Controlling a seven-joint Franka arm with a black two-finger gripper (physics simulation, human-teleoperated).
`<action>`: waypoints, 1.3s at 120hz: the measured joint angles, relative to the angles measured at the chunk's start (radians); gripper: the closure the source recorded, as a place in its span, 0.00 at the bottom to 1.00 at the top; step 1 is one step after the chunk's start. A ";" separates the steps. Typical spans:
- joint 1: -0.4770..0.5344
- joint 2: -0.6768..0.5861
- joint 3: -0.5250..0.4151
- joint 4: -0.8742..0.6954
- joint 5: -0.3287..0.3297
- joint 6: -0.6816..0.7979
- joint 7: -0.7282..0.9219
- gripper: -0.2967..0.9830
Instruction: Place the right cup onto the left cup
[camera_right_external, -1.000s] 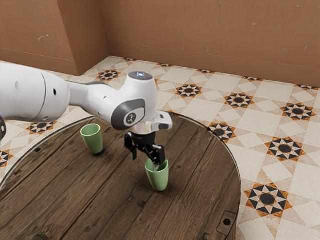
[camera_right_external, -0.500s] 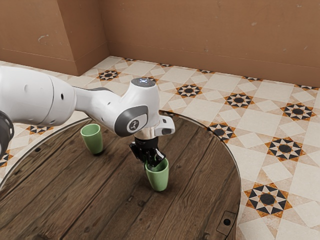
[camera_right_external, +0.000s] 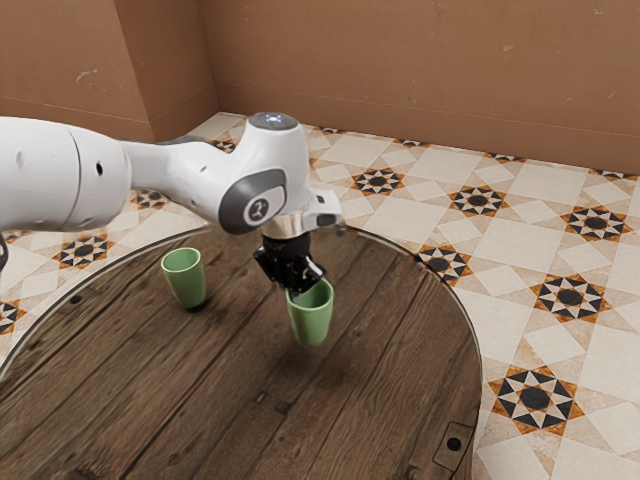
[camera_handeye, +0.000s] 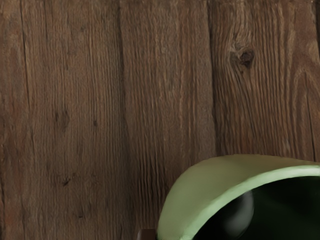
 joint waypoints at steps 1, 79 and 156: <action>0.000 0.000 0.003 0.007 0.000 -0.005 0.000 0.84; 0.006 -0.065 0.410 0.104 -0.013 -0.158 0.134 0.85; 0.190 0.062 0.309 0.226 -0.079 -0.188 0.295 0.85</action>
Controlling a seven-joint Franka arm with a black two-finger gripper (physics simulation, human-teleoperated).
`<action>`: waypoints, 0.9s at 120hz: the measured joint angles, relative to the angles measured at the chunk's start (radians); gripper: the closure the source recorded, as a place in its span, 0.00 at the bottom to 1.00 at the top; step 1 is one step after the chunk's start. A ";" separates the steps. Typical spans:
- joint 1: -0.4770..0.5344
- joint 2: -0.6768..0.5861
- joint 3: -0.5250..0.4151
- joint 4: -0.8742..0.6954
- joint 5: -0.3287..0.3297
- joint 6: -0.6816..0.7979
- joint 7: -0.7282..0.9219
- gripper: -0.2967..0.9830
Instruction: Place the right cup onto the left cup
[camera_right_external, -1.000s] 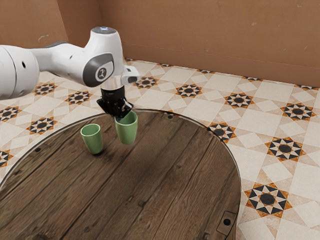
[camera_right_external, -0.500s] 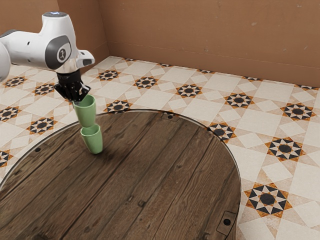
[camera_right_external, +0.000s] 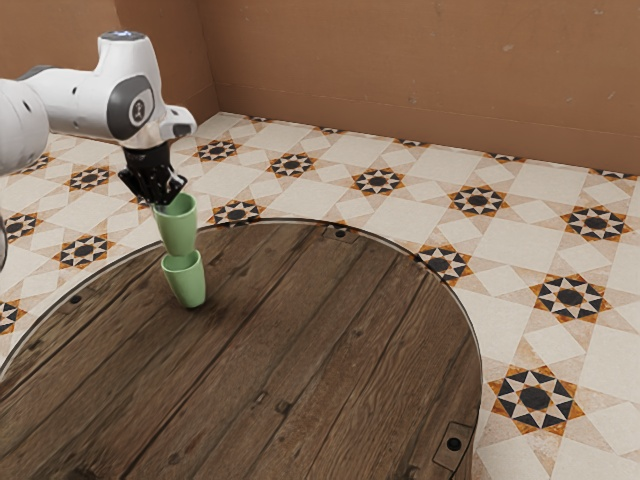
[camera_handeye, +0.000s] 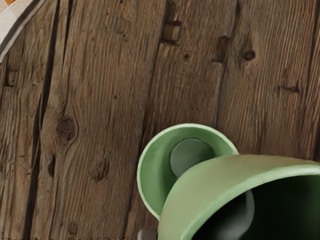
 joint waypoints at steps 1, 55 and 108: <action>0.001 0.001 0.000 0.000 -0.001 0.000 0.001 0.85; 0.063 0.074 -0.042 0.027 -0.016 0.018 0.048 0.85; 0.026 0.024 -0.047 0.026 -0.010 0.016 0.072 0.39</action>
